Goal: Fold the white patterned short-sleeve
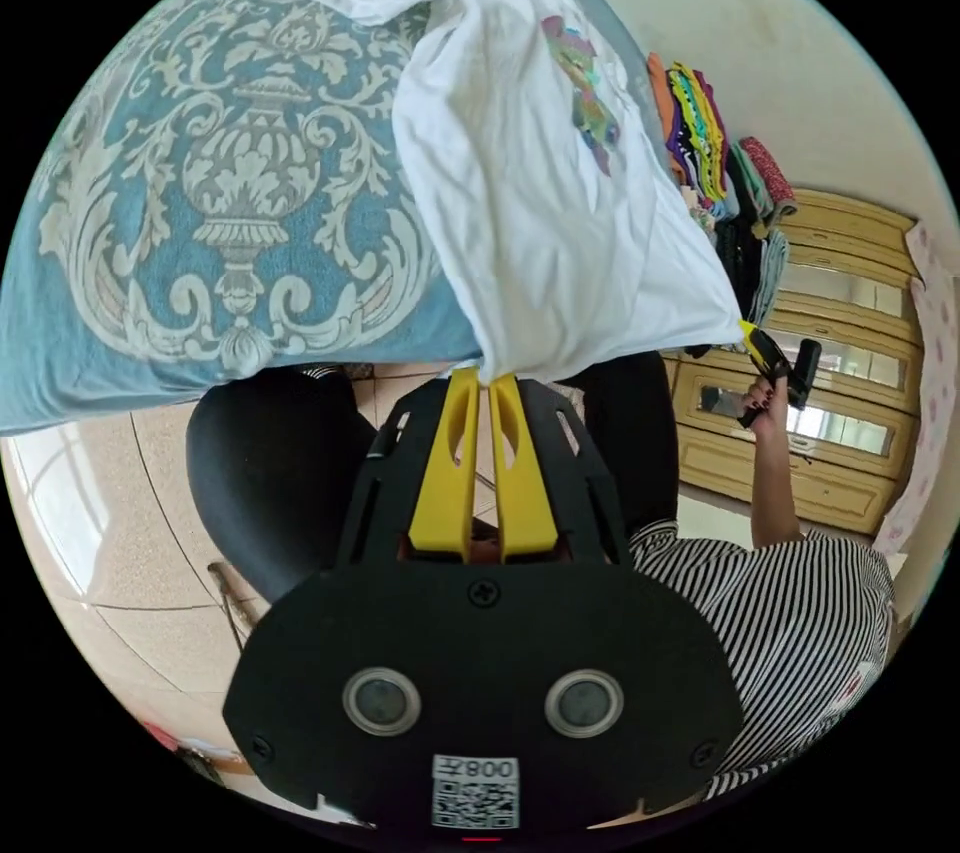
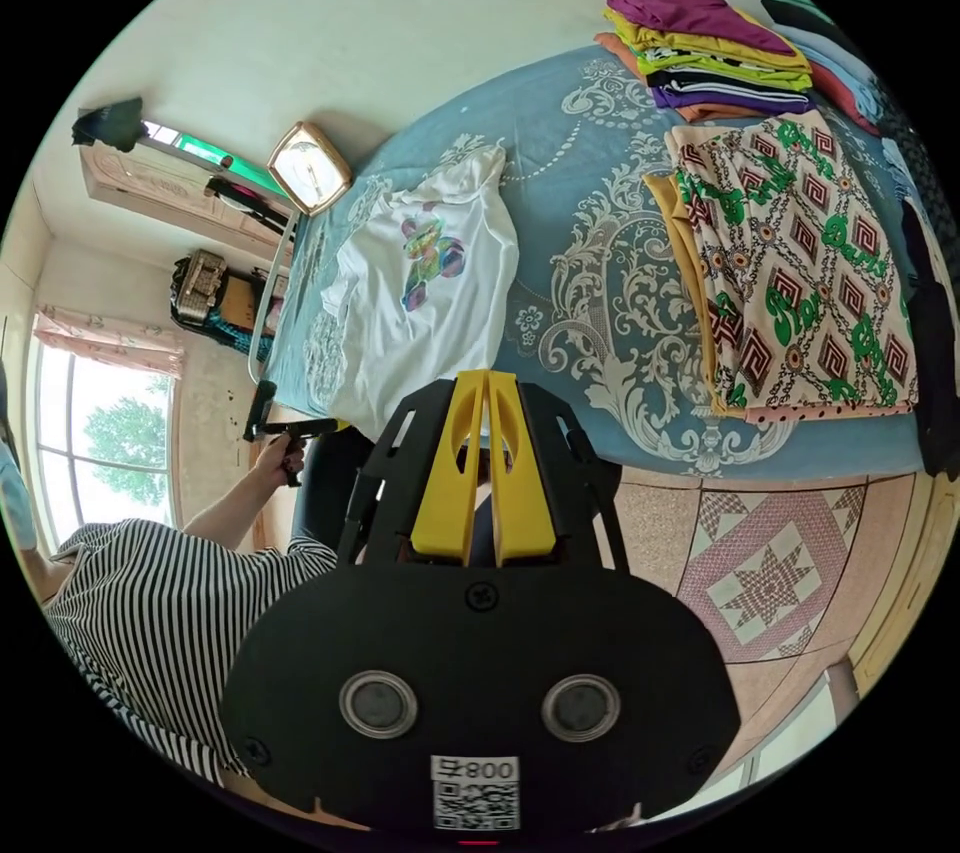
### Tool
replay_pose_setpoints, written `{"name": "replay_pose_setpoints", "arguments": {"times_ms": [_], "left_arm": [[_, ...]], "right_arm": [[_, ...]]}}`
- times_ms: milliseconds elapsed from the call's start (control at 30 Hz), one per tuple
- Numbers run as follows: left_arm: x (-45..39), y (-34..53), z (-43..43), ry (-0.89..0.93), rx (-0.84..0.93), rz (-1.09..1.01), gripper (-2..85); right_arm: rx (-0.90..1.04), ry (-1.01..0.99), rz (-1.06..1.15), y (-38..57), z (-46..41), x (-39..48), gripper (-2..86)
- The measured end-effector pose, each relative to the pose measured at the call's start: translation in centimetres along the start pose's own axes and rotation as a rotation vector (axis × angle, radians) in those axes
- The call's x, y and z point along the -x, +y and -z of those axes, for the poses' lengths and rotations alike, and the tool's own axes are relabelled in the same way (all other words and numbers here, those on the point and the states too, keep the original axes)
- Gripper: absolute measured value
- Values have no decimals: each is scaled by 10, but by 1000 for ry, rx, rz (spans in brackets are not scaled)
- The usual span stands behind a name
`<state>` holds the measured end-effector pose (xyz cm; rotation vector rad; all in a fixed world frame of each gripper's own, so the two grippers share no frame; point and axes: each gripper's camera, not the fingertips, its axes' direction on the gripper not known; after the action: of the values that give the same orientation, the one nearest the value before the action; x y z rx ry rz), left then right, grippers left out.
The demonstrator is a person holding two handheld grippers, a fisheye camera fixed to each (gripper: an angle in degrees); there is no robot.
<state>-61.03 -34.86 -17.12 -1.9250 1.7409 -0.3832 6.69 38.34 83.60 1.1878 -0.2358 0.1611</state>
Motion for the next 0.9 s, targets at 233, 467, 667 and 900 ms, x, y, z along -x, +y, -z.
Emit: {"name": "replay_pose_setpoints", "arguments": {"times_ms": [233,467,667,900], "left_arm": [[-24,58,90,211,-225,-152,13],[-16,75,124,183,-313,-157,9],[51,63,74,130,-223,99,34],[56,87,65,111,-202,63,84]], "right_arm": [[-43,-103,45,11,33,8,1],[-54,-115,67,18,51,10,1],[24,-102,-9,15,29,-12,1],[53,-107,-22,7,24,-17,1]]}}
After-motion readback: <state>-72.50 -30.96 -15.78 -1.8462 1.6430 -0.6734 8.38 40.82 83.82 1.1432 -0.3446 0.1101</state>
